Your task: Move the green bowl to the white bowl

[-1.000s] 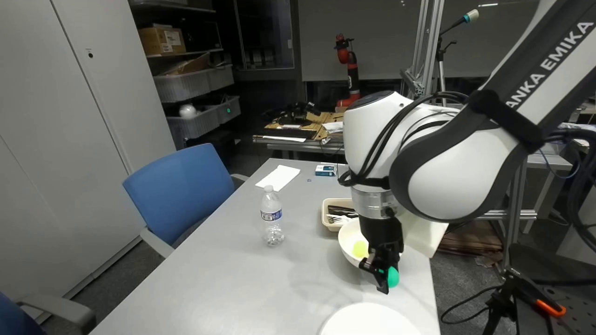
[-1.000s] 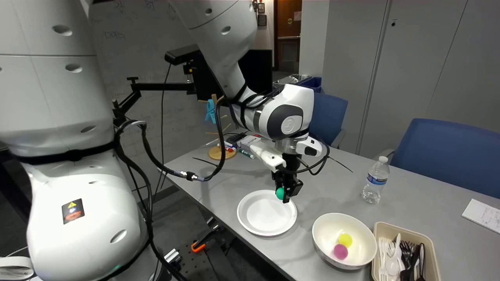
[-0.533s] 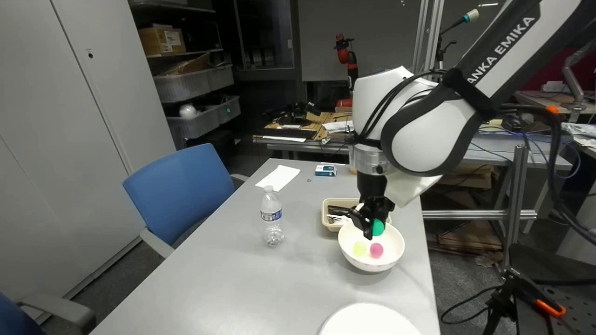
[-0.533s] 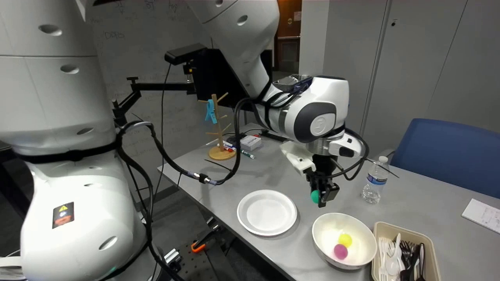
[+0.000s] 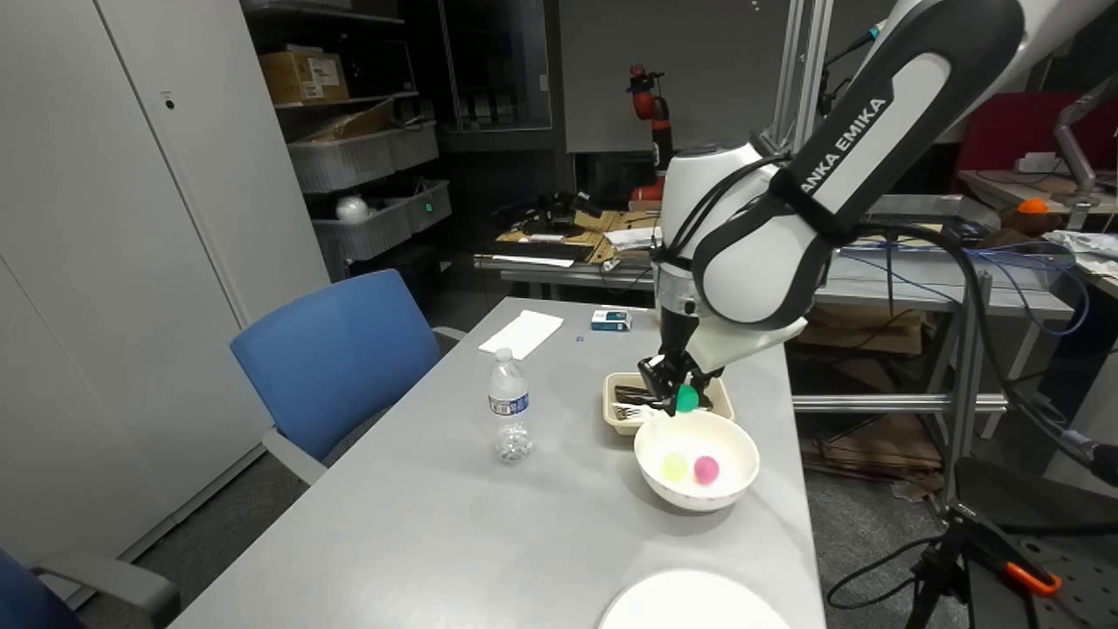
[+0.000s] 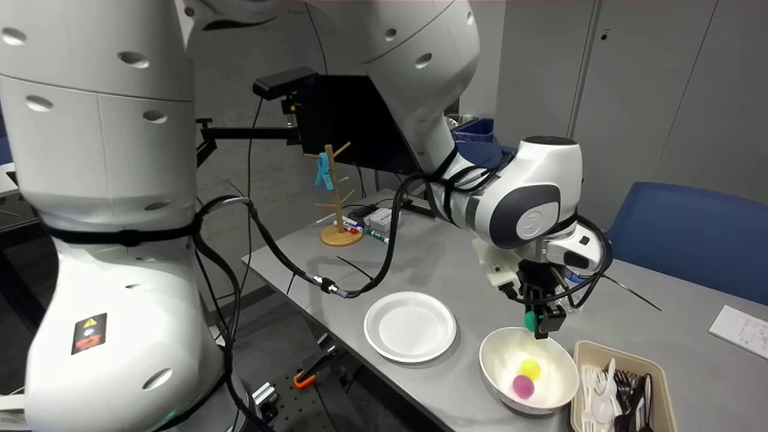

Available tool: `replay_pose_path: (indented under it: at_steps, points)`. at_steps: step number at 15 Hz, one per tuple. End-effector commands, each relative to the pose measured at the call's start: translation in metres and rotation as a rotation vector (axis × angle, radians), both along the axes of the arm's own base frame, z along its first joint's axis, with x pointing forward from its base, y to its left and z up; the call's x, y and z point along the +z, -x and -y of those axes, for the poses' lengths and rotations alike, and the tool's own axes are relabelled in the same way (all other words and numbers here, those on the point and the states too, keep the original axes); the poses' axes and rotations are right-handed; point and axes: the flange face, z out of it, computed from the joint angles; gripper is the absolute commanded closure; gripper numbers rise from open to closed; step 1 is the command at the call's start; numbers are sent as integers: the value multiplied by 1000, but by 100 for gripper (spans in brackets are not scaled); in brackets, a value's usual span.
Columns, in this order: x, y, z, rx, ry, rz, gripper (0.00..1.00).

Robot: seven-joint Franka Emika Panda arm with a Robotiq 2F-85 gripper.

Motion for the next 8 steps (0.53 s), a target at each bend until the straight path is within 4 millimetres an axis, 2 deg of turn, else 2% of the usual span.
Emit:
replay_pose_path:
  at_steps: [1,8]
  points:
    - [-27,-20,1,-49,39,15,82]
    - [-52,-31,16,-132,65,-3,82]
